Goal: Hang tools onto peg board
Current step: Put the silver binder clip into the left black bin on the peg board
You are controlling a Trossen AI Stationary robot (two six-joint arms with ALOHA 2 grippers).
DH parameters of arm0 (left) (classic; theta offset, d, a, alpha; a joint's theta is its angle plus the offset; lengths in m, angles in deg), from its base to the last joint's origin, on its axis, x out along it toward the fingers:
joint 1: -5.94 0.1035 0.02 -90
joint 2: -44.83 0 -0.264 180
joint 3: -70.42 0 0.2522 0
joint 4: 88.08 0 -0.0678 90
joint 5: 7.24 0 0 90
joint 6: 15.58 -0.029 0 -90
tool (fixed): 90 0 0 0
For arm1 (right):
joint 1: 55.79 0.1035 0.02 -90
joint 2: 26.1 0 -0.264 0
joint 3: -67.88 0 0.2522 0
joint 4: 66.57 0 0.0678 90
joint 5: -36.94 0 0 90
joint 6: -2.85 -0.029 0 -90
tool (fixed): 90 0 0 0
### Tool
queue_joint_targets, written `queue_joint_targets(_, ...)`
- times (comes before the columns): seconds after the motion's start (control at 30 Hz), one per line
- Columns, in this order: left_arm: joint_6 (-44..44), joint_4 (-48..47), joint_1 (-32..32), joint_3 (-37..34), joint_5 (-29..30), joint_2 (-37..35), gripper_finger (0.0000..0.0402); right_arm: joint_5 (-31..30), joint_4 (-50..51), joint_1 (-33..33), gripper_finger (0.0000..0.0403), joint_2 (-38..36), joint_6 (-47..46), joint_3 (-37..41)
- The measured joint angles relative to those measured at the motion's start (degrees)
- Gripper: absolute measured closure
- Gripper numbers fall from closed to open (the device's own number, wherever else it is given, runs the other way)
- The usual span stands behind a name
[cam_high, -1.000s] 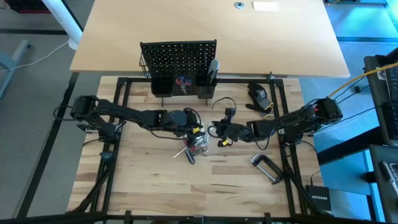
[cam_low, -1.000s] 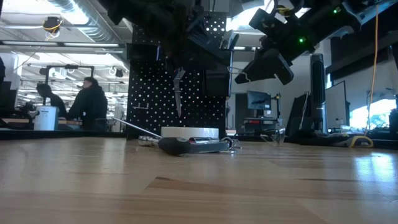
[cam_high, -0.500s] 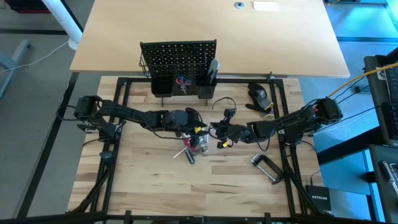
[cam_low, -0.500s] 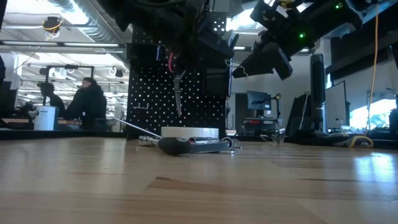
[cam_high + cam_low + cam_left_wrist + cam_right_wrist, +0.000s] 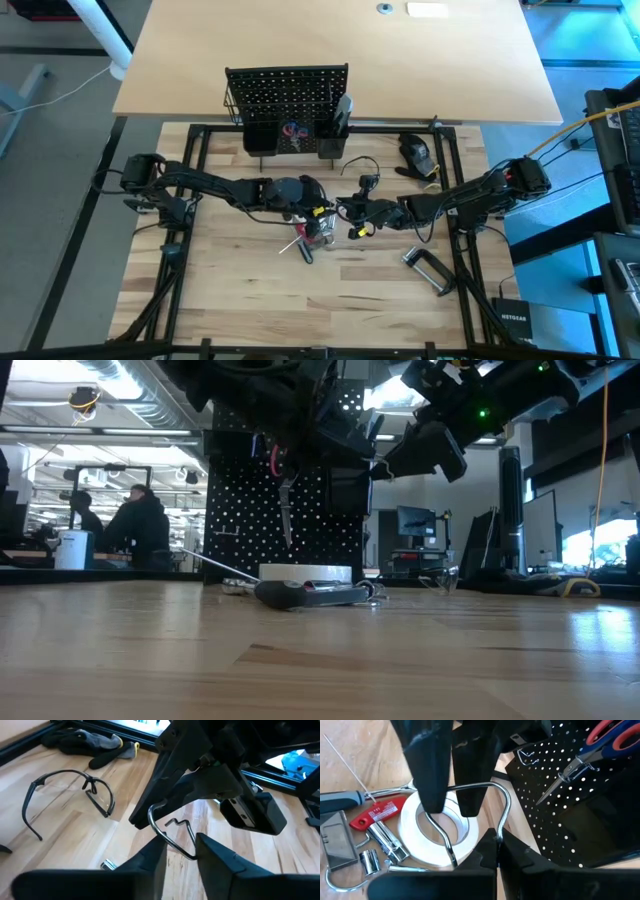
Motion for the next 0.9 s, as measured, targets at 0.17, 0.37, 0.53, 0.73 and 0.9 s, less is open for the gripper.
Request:
queue_joint_targets(0.17, -0.51, -0.14, 0.34, 0.00, 0.30, -0.02, 0.0357, -0.26, 0.19, 0.02, 0.0397, 0.00, 0.41, 0.00)
queue_joint_targets(0.37, -1.25, -0.32, 0.47, -0.04, 1.61, -0.02, 0.0392, -0.42, 0.92, 0.00, 0.0395, 0.02, -0.09, 0.06)
queue_joint_targets(0.53, -2.88, -0.76, 0.44, -0.07, 3.36, -0.02, 0.0400, 1.07, 1.33, -0.07, 0.0365, 0.07, -5.20, 0.09)
queue_joint_targets(0.73, -3.34, -1.31, 0.37, -0.04, 4.05, -0.02, 0.0401, 1.53, 0.38, -0.11, 0.0295, 0.04, -7.27, -0.07)
queue_joint_targets(0.9, -3.35, -2.44, 0.37, -0.04, 5.05, -0.02, 0.0401, 1.59, 2.29, 0.39, 0.0239, -1.44, -8.14, -0.17)
